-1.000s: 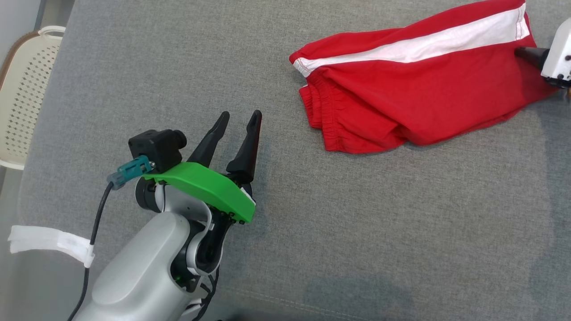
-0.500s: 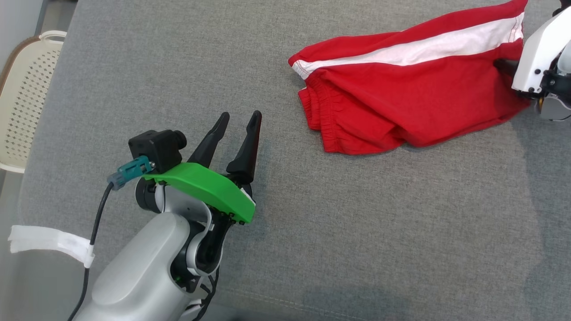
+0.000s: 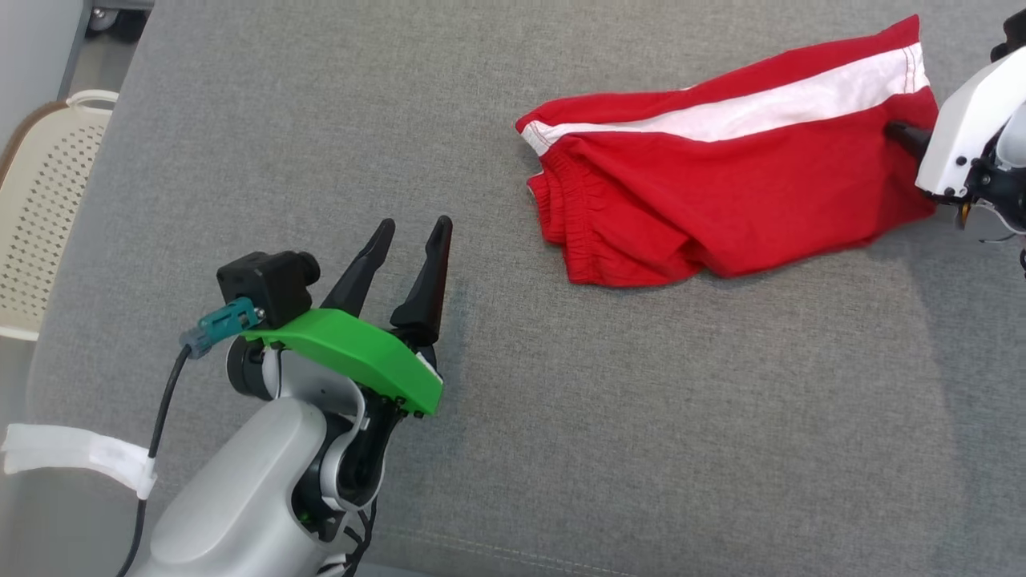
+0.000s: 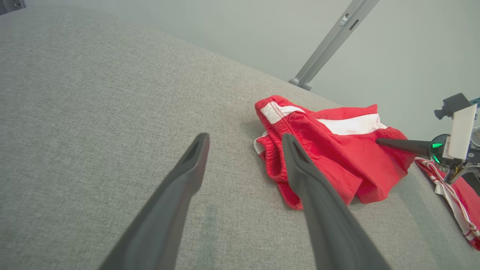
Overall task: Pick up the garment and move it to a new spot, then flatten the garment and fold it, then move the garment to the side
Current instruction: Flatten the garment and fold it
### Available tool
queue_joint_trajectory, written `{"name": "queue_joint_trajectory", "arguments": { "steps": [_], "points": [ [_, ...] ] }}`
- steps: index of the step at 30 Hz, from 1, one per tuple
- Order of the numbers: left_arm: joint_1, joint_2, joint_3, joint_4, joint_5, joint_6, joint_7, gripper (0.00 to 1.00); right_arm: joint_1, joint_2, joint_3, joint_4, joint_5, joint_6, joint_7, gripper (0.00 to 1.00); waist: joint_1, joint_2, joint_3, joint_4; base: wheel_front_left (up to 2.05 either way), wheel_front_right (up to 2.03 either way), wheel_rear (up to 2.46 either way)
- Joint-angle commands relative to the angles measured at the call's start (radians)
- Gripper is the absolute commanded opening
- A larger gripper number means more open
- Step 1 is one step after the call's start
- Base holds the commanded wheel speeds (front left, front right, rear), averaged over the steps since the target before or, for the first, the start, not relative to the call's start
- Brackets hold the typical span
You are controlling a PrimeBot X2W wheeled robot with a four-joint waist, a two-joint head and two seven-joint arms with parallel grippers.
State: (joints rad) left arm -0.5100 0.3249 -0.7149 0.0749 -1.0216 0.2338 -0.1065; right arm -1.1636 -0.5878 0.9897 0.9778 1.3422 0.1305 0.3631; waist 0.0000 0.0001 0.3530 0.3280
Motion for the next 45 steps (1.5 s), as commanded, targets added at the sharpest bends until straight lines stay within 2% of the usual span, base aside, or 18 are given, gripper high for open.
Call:
{"name": "queue_joint_trajectory", "arguments": {
  "steps": [1,9,12,18,23,34,45],
  "points": [
    [0.015,0.005,0.002,-0.003,0.002,0.004,-0.005,1.0,0.02,-0.008,0.0,-0.002,0.006,0.0,-0.008,0.0,0.0,-0.0001,-0.027,-0.019,0.0,0.0,0.0],
    [0.05,0.042,-0.006,-0.041,0.02,0.013,-0.013,1.0,0.08,-0.043,0.0,0.002,0.034,0.0,-0.043,0.0,0.0,-0.0001,-0.1,-0.061,0.0,0.0,0.0],
    [0.055,0.065,-0.018,-0.056,0.058,0.015,-0.031,1.0,0.1,-0.058,0.002,0.003,0.033,0.0,-0.061,0.0,0.0,-0.0001,-0.123,-0.075,0.0,0.0,0.0],
    [0.08,0.088,-0.035,-0.043,0.109,0.035,-0.071,1.0,0.119,-0.055,0.007,-0.002,0.04,0.0,-0.089,0.0,0.0,-0.0001,-0.167,-0.09,0.0,0.0,0.0],
    [0.1,0.1,-0.039,-0.023,0.137,0.025,-0.107,1.0,0.129,-0.047,0.022,-0.043,0.031,0.0,-0.108,0.0,0.0,-0.0001,-0.197,-0.086,0.0,0.0,0.0],
    [0.144,0.077,-0.036,0.021,0.144,0.012,-0.141,1.0,0.125,0.019,0.057,-0.111,0.043,0.0,-0.101,0.0,0.0,-0.0001,-0.241,-0.038,0.0,0.0,0.0],
    [0.158,0.055,-0.039,0.05,0.133,0.004,-0.142,1.0,0.163,0.135,0.004,-0.062,0.161,0.0,-0.095,0.0,0.0,-0.0001,-0.247,0.041,0.0,0.0,0.0]
  ]
}}
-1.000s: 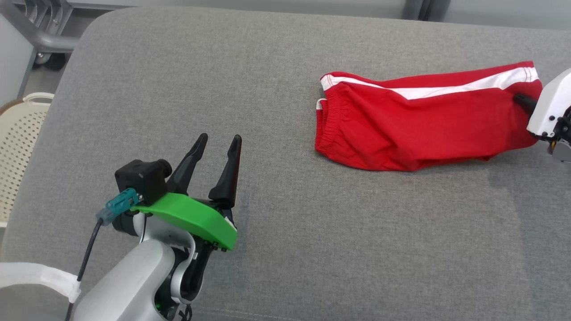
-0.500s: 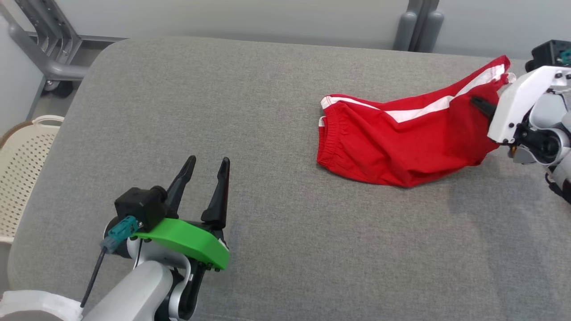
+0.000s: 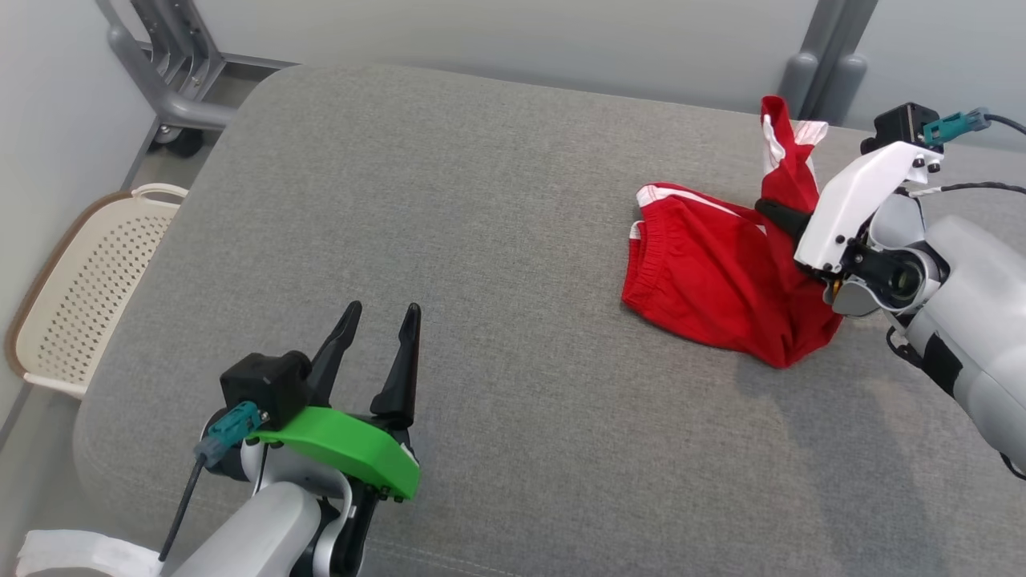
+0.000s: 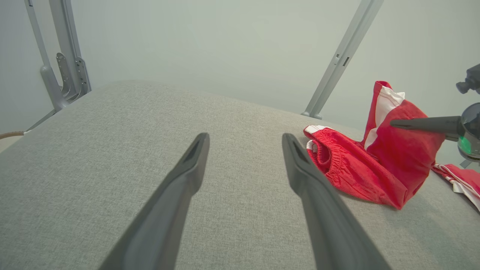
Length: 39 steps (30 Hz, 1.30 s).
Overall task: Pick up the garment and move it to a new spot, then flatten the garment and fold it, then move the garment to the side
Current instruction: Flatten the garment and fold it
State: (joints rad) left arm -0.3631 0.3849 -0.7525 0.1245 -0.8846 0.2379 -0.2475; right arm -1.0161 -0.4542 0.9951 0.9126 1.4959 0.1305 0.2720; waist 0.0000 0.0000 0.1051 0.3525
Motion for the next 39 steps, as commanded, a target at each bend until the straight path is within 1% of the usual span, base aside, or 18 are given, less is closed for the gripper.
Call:
{"name": "queue_joint_trajectory", "arguments": {
  "steps": [1,7,12,13,14,15,22,27,28,31,39],
  "points": [
    [0.011,-0.007,-0.003,0.002,-0.004,-0.002,-0.001,1.0,0.015,0.009,-0.006,0.012,0.011,0.0,-0.011,0.0,0.0,0.0,0.003,0.023,0.0,0.0,0.0],
    [0.005,-0.014,-0.007,0.013,-0.01,-0.005,0.004,1.0,0.024,0.064,-0.027,0.069,0.045,0.0,-0.018,0.0,0.0,0.0,0.018,0.061,0.0,0.0,0.0],
    [0.001,-0.019,-0.006,0.021,-0.013,-0.005,0.003,1.0,0.025,0.101,-0.027,0.1,0.052,0.0,-0.012,0.0,0.0,0.0,0.029,0.077,0.0,0.0,0.0],
    [0.001,-0.02,-0.006,0.022,-0.014,-0.005,0.003,1.0,0.023,0.107,-0.026,0.103,0.053,0.0,-0.011,0.35,0.0,0.0,0.03,0.079,0.0,0.0,0.0],
    [0.002,-0.021,-0.006,0.023,-0.014,-0.004,0.003,1.0,0.019,0.111,-0.025,0.105,0.05,0.0,-0.014,0.79,0.0,0.0,0.031,0.079,0.0,0.0,0.0],
    [0.003,-0.021,-0.006,0.024,-0.014,-0.002,0.002,1.0,0.015,0.114,-0.023,0.106,0.046,0.0,-0.017,1.0,0.0,0.0,0.032,0.079,0.0,0.0,0.0],
    [0.007,-0.021,-0.003,0.032,-0.019,-0.005,0.001,1.0,0.003,0.12,-0.014,0.043,0.033,0.0,-0.023,1.0,0.0,0.0,0.018,0.048,0.0,0.0,0.0],
    [0.015,-0.007,0.0,0.03,-0.021,-0.001,0.004,1.0,0.003,0.08,-0.011,-0.048,0.019,0.0,-0.048,1.0,0.0,0.0,-0.008,0.003,0.0,0.0,0.0],
    [0.015,-0.007,0.0,0.03,-0.021,-0.001,0.004,1.0,0.003,0.08,-0.011,-0.048,0.019,0.0,-0.048,1.0,0.0,0.0,-0.008,0.003,0.0,0.0,0.0],
    [0.022,-0.001,0.002,0.025,-0.023,0.003,0.006,1.0,0.011,0.047,-0.008,-0.077,0.005,0.0,-0.072,1.0,0.0,0.0,-0.02,-0.021,0.0,0.0,0.0],
    [0.03,0.012,0.0,0.006,-0.022,0.01,0.009,1.0,0.049,-0.024,-0.016,-0.058,-0.003,0.0,-0.13,1.0,0.0,0.0,-0.031,-0.054,0.0,0.0,0.0]
  ]
}}
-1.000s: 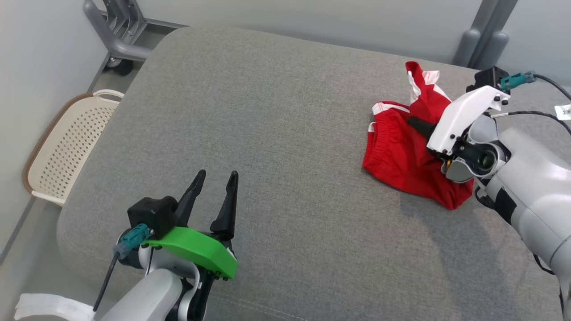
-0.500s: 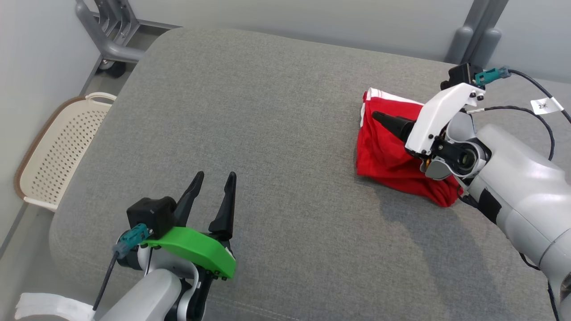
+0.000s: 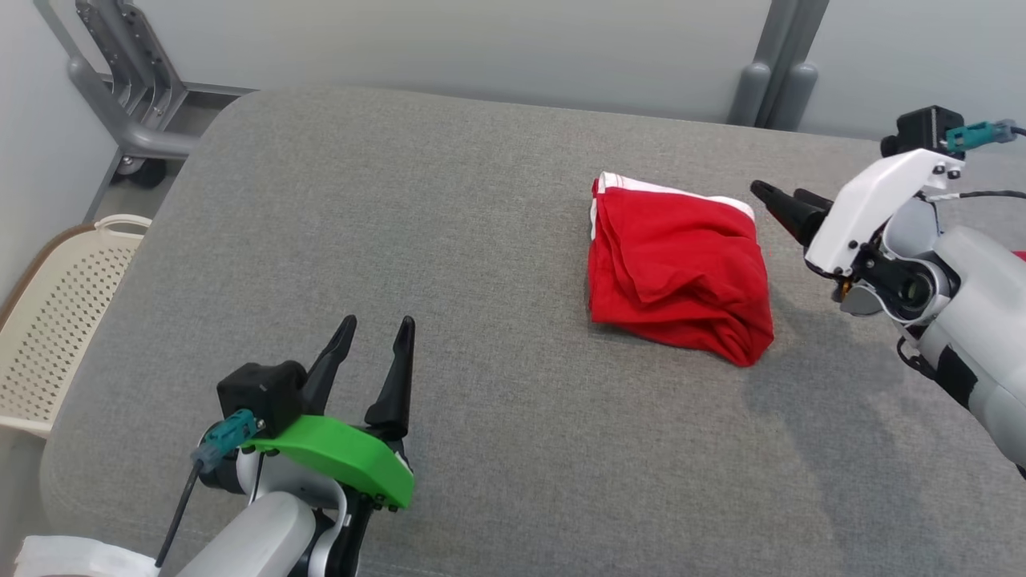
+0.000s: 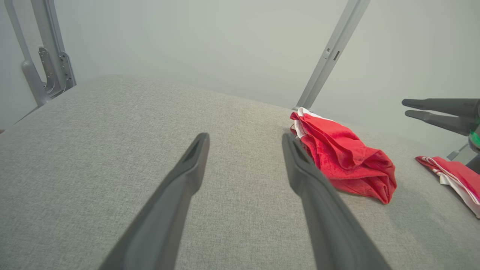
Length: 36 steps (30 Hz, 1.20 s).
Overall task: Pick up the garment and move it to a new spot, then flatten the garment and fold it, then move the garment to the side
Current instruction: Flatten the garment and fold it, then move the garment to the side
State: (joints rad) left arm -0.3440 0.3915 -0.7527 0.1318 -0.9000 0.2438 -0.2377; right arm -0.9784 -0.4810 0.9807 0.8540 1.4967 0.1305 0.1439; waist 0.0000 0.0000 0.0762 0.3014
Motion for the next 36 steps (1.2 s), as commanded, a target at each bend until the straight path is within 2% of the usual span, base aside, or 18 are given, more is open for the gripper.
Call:
{"name": "queue_joint_trajectory", "arguments": {
  "steps": [1,5,15,20,30,36],
  "points": [
    [0.012,0.007,0.0,-0.004,-0.007,0.004,0.0,1.0,0.016,-0.004,-0.004,0.004,-0.001,0.0,-0.007,1.0,0.0,0.0,-0.001,-0.004,0.0,0.0,0.0],
    [0.018,0.011,-0.001,-0.011,-0.009,0.007,0.002,1.0,0.036,-0.03,-0.001,0.029,-0.004,0.0,-0.022,1.0,0.0,0.0,0.004,-0.006,0.0,0.0,0.0],
    [-0.01,0.002,-0.007,-0.019,0.002,0.003,0.003,1.0,0.052,-0.019,-0.037,0.11,0.055,0.0,-0.007,1.0,0.0,0.0,0.061,0.025,0.0,0.0,0.0],
    [-0.022,0.0,-0.004,-0.013,0.005,-0.002,0.001,1.0,0.049,-0.009,-0.058,0.159,0.101,0.0,0.068,1.0,0.0,0.0,0.09,0.057,0.0,0.0,0.0],
    [-0.026,-0.014,-0.005,-0.005,0.003,-0.005,-0.004,1.0,0.013,0.023,-0.042,0.256,0.115,0.0,0.206,1.0,0.0,0.0,0.113,0.1,0.0,0.0,0.0],
    [-0.03,-0.015,-0.003,-0.004,0.004,-0.005,-0.007,1.0,-0.01,0.05,-0.043,0.312,0.117,0.0,0.229,1.0,0.0,0.0,0.125,0.112,0.0,0.0,0.0]
  ]
}}
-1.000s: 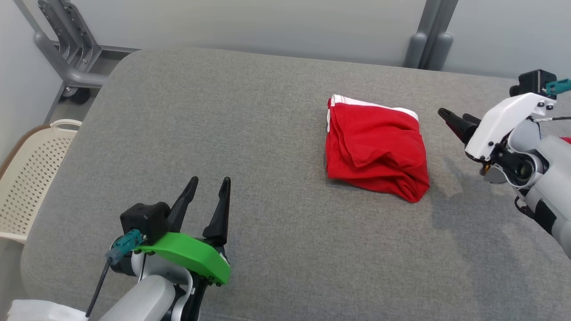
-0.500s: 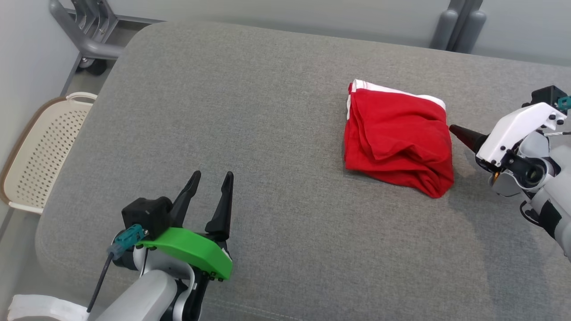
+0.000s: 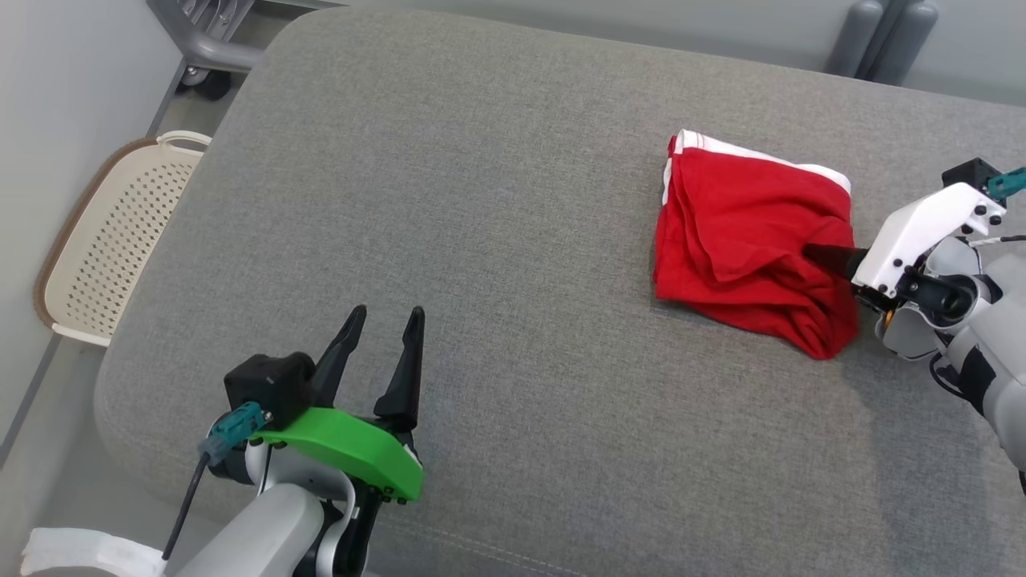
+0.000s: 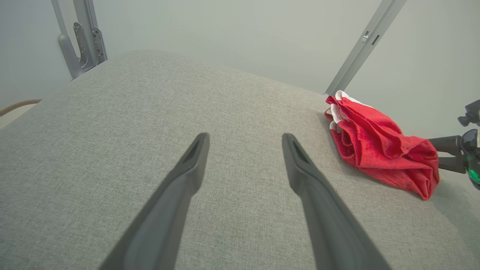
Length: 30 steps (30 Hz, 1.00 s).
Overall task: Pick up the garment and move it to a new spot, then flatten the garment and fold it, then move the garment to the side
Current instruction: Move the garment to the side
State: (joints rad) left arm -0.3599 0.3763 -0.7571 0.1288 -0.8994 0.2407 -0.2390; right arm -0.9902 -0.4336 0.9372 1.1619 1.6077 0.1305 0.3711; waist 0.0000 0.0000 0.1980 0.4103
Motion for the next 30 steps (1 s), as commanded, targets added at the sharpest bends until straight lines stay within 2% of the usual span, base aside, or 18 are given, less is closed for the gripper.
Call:
{"name": "queue_joint_trajectory", "arguments": {
  "steps": [1,6,9,10,11,12,24,30],
  "points": [
    [-0.015,0.0,0.002,0.0,0.003,-0.002,-0.006,1.0,-0.002,0.006,-0.001,0.013,0.009,0.0,0.008,1.0,0.0,0.0,0.006,0.005,0.0,0.0,0.0],
    [-0.016,-0.001,0.003,0.004,0.004,-0.001,-0.008,1.0,0.003,0.033,-0.007,0.029,0.024,0.0,0.061,1.0,0.0,0.0,0.01,0.009,0.0,0.0,0.0],
    [-0.015,0.0,0.004,0.006,0.004,0.003,-0.008,1.0,0.008,0.031,-0.011,0.009,0.025,0.0,0.057,1.0,0.0,0.0,0.007,0.007,0.0,0.0,0.0],
    [-0.015,0.001,0.004,0.006,0.004,0.003,-0.008,1.0,0.011,0.029,-0.013,-0.001,0.024,0.0,0.05,0.44,0.0,0.0,0.006,0.006,0.0,0.0,0.0],
    [-0.016,0.002,0.004,0.005,0.003,0.003,-0.008,1.0,0.013,0.026,-0.016,-0.01,0.023,0.0,0.04,0.15,0.0,0.0,0.005,0.005,0.0,0.0,0.0],
    [-0.017,0.003,0.004,0.005,0.003,0.004,-0.006,1.0,0.015,0.023,-0.017,-0.018,0.021,0.0,0.033,0.0,0.0,0.0,0.003,0.003,0.0,0.0,0.0],
    [-0.006,0.009,0.002,-0.005,0.004,0.008,-0.006,1.0,0.029,-0.006,-0.017,-0.105,-0.016,0.0,-0.05,0.0,0.0,0.0,-0.023,-0.024,0.0,0.0,0.0],
    [-0.001,0.016,0.003,-0.012,0.01,0.003,-0.008,1.0,0.056,-0.014,-0.009,-0.155,-0.03,0.0,-0.064,0.0,0.0,0.0,-0.059,-0.075,0.0,0.0,0.0]
  ]
}}
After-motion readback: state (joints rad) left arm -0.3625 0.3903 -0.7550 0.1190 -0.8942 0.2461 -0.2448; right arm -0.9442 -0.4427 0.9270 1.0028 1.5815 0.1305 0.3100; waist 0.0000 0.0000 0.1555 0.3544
